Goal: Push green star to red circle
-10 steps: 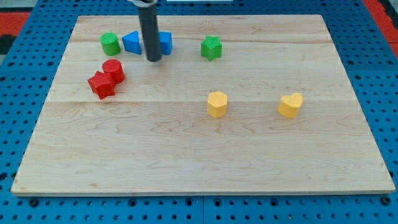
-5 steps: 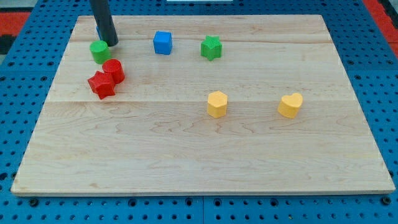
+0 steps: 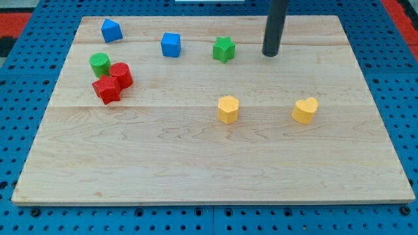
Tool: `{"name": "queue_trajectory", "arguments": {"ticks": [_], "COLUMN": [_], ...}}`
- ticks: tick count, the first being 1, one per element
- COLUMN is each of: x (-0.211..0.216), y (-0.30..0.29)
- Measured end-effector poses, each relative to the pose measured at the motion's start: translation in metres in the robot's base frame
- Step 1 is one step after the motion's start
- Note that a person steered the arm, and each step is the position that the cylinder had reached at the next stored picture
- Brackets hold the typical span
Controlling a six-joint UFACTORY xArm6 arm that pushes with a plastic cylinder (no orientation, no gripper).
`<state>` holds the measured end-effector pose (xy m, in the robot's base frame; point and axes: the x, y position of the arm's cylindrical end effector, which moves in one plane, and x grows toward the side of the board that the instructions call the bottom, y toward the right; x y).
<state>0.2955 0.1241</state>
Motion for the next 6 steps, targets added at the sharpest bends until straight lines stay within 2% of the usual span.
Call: {"name": "queue_trajectory", "arguments": {"ticks": [1,2,3,4,6], "x": [-0.011,0.001,0.036,0.046,0.059], "y": [-0.051,-0.130,-0.212,-0.244,0.001]}}
